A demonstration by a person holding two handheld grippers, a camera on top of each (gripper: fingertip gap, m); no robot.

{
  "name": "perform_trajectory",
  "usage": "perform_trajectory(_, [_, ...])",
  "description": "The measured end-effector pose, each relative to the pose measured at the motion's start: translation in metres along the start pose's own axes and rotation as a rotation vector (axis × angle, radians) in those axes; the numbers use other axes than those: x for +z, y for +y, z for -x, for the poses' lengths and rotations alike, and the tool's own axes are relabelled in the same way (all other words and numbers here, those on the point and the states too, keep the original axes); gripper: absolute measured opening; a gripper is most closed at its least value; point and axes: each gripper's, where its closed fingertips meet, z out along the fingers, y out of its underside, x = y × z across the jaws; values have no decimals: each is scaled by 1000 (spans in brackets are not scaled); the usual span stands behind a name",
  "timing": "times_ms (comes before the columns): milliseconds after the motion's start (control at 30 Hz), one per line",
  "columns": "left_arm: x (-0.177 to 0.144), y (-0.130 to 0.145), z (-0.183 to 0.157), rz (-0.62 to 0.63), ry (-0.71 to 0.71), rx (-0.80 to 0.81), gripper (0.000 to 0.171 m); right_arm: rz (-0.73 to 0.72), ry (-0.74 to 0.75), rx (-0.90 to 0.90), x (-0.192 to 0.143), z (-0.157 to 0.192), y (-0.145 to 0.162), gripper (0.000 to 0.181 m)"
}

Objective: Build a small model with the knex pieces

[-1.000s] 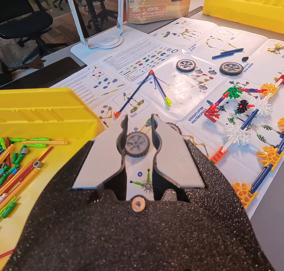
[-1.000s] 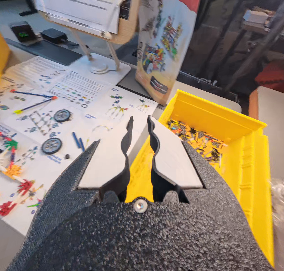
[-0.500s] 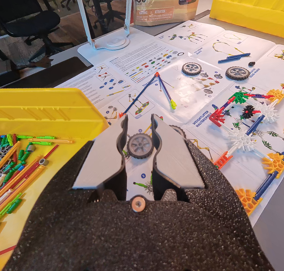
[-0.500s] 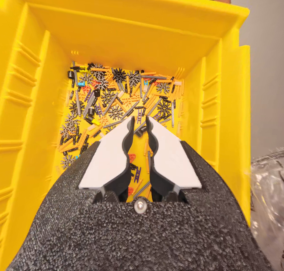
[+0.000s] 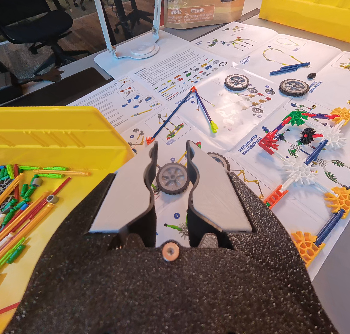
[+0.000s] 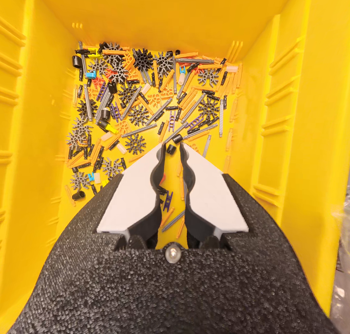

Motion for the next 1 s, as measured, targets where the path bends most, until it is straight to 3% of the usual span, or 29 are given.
perform_trajectory(300, [0,0,1,-1,0,-1,28,-5,-17,19,0,-1,6,0])
perform_trajectory(500, [-1,0,-1,-3,7,0,28,-69,-14,-25,-28,3,-5,1])
perform_trajectory(633, [-1,-1,-3,-5,14,11,28,1,-41,-54,-22,6,12,14])
perform_trajectory(767, [-3,-4,-4,-13,12,14,28,35,-44,-48,-11,8,26,10])
perform_trajectory(933, [-6,-7,-3,-24,9,12,28,-9,-64,-38,-19,12,17,9])
perform_trajectory(1000, [-6,-7,-3,-26,9,14,28,-98,-118,-55,-35,31,-2,10])
